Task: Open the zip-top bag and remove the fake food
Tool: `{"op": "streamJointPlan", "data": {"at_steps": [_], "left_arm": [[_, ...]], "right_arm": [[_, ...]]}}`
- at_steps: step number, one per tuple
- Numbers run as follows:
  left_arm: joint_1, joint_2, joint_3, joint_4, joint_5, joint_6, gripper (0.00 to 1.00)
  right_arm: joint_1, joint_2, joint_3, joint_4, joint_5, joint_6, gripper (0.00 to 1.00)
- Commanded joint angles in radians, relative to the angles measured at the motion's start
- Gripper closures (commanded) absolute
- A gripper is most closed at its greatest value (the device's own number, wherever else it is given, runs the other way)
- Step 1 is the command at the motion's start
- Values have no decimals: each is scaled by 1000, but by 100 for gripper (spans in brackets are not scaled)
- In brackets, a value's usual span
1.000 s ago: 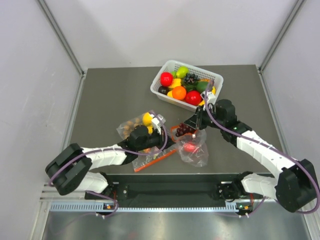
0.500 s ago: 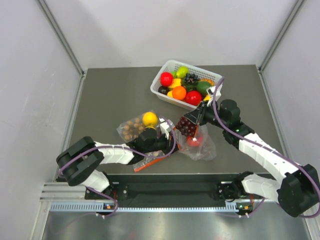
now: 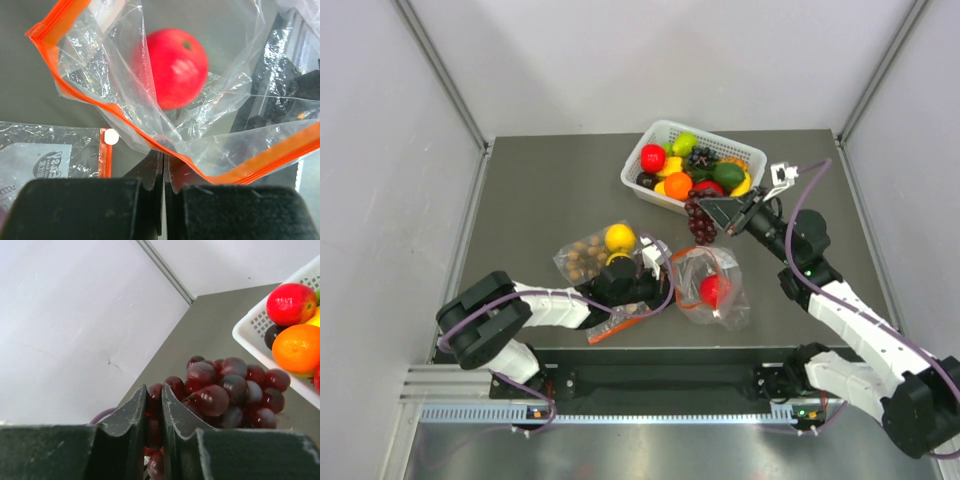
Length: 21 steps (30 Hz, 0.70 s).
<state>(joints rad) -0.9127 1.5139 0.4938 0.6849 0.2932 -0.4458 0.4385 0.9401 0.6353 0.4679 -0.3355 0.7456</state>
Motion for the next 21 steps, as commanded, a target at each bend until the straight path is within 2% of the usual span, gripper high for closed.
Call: {"op": "streamJointPlan", "data": {"at_steps": [1,10,17,21], "left_arm": [[-5,-35,20,5,-32,21,100],[-3,-199,-21,-125,-104,45,100],[0,-248,-29,-171,-118,48,100],[3,-270,-31,-189,-121,45,100]], "right_arm": [[-29,58,79,147,6,22,100],[-72,406,440,55,-129,-113,100],[-81,768,717,28,-264,-210,100],[-83,916,864,3,-266,-273,100]]}}
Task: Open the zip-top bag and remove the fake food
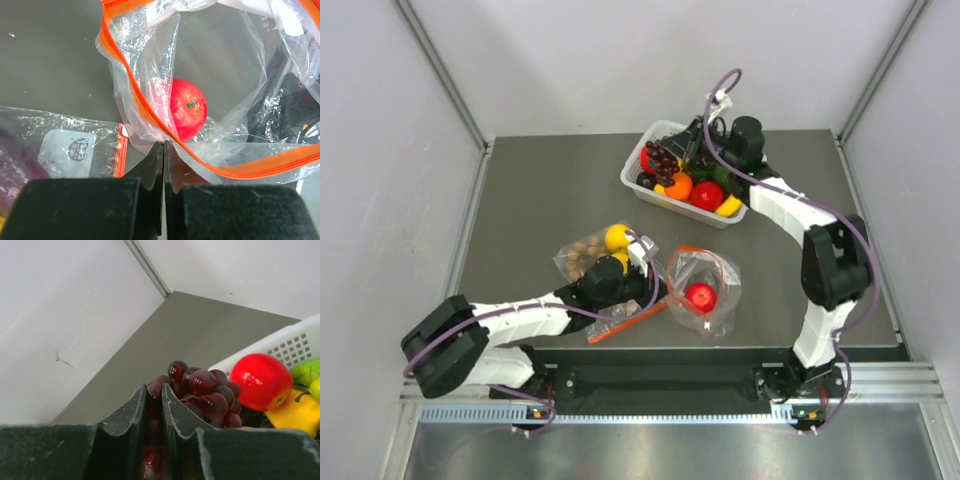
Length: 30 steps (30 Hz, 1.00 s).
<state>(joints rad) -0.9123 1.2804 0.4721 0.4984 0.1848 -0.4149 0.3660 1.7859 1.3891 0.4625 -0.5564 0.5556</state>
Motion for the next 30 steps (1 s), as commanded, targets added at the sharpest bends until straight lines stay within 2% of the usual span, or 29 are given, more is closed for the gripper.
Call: {"op": "streamJointPlan", "data": {"at_steps": [1,9,13,20,26,30], "left_arm": [[3,-44,-9,-7,-12,16,100],[9,-52,-16,-34,-35,25,100],[10,-24,-12,-23,-27,22,100],[15,11,-6,2,-7,18,100],[16,27,2,2,7,19,100],[16,30,-1,2,2,19,100]], "right_arm": [[-9,90,125,10,-25,-94,100],[-6,259,255,18,-69,-120,100],[5,293,278,-18,-7,-155,100],[60,334,263,-133,92,-341,100],[86,388,277,-153,98,-358,99],[108,417,316,-195,92,-376,90]]}}
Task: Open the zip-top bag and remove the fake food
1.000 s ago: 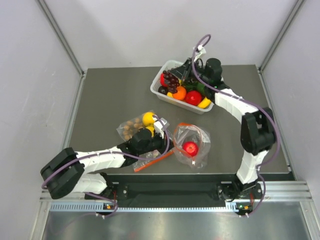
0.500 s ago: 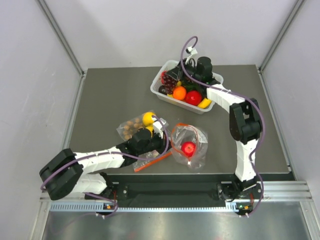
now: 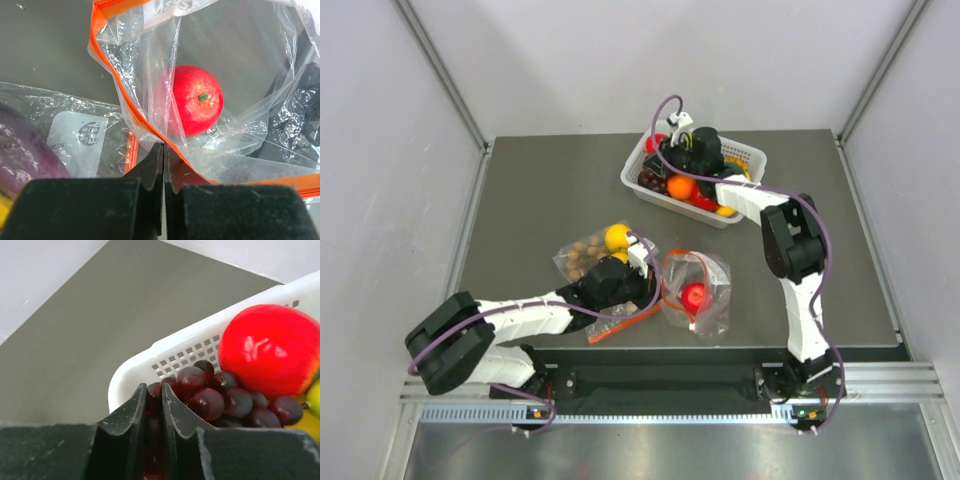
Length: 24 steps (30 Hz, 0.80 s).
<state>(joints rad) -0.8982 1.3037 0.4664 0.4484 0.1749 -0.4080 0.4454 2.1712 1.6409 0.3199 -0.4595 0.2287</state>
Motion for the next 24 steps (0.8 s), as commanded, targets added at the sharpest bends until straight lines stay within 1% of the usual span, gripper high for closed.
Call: {"op": "streamJointPlan", "data": {"at_steps": [1,2,3,4,6,8,9,14,17,18,20,22,24], "left_arm": [[2,6,5,52,12,12,100],[2,6,6,52,12,11,100],[2,6,6,52,14,11,100],[2,8,5,53,15,9,100],[4,3,5,53,15,9,100],[4,3,6,53,18,9,100],[4,0,6,53,20,9,100],[4,-20,0,55,18,8,100],[4,-35,-6,50,20,6,100],[2,-41,-8,49,18,5,100],[4,-56,-12,42,17,3,100],[4,-67,-15,33,17,1,100],[4,-84,-20,27,12,3,100]], "right_arm": [[32,35,69,-53,-10,-49,86],[35,38,74,-64,-14,-49,82],[38,36,71,-61,-31,-48,73],[36,26,63,-56,-37,-45,67],[36,9,51,-44,-47,-37,59],[36,-23,30,-33,-47,-34,53],[35,-37,24,-21,-48,-32,45],[27,-148,-42,30,-39,-17,34],[-2,-215,-75,76,-39,17,23],[-22,-244,-82,88,-42,27,17],[-45,-263,-78,97,-47,55,11],[-69,-289,-73,79,-51,63,8],[-88,-339,-119,73,-35,64,7]]}}
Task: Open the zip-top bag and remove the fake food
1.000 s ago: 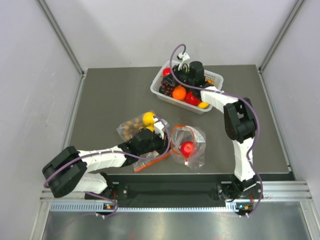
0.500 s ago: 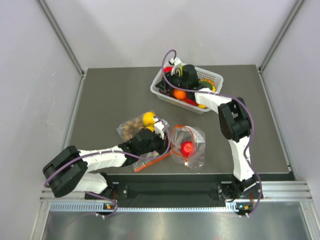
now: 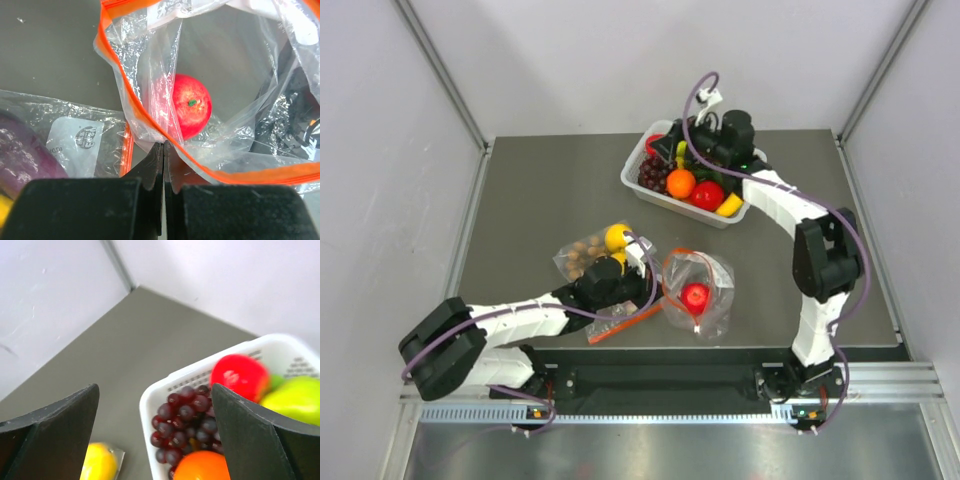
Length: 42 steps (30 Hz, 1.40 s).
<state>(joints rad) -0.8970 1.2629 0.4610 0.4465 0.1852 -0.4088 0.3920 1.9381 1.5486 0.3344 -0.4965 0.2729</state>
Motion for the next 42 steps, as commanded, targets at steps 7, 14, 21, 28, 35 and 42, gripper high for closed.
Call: {"op": "streamJointPlan", "data": {"at_steps": [7,14,21,28,35,42], "left_arm": [[3,-63,5,0,-26,27,100],[6,-56,37,-5,-30,50,100],[6,-48,56,8,-12,59,100],[6,-34,70,9,13,59,100],[6,-33,67,6,17,54,100],[6,-53,53,0,20,59,100]], "right_arm": [[-35,-424,-323,-70,91,-43,11],[8,-912,-641,-331,75,-47,15],[45,-1194,-749,-604,-31,12,19],[197,-1148,-730,-724,24,12,21],[306,-940,-685,-767,160,37,24],[306,-901,-714,-798,337,64,24]]}}
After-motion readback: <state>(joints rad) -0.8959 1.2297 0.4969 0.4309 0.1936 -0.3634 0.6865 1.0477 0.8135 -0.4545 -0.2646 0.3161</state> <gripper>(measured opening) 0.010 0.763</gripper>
